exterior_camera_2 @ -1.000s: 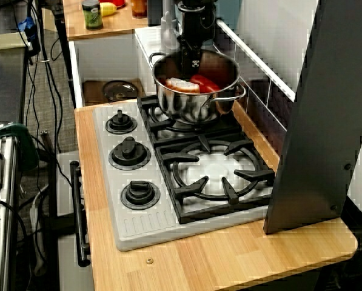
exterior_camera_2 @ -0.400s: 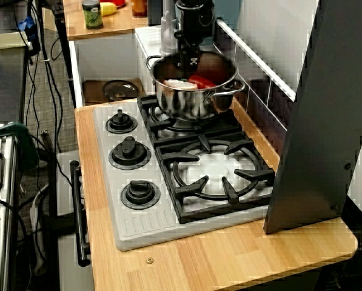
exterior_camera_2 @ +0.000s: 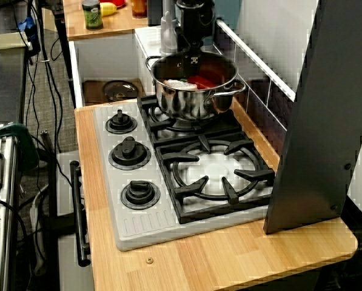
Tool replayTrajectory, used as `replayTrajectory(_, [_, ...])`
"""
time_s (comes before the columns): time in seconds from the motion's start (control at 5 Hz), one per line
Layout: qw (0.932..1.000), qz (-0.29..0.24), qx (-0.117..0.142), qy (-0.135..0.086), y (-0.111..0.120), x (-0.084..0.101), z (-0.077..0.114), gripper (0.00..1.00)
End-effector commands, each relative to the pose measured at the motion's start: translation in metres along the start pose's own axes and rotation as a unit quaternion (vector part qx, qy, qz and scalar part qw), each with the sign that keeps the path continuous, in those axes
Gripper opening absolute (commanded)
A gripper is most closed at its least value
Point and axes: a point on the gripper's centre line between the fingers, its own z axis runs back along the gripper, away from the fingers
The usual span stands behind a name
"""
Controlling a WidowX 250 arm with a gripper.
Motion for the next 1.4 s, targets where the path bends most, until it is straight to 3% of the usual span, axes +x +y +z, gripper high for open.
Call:
replayTrajectory(0.0, [0.9996, 0.004, 0.010, -0.026, 0.0083, 0.0064, 0.0179, 1.00])
replayTrajectory(0.2, [0.9996, 0.008, 0.009, -0.026, 0.0087, 0.0062, 0.0178, 0.00])
replayTrajectory(1.2, [0.9996, 0.007, -0.002, -0.027, 0.0126, 0.0041, 0.0247, 0.00])
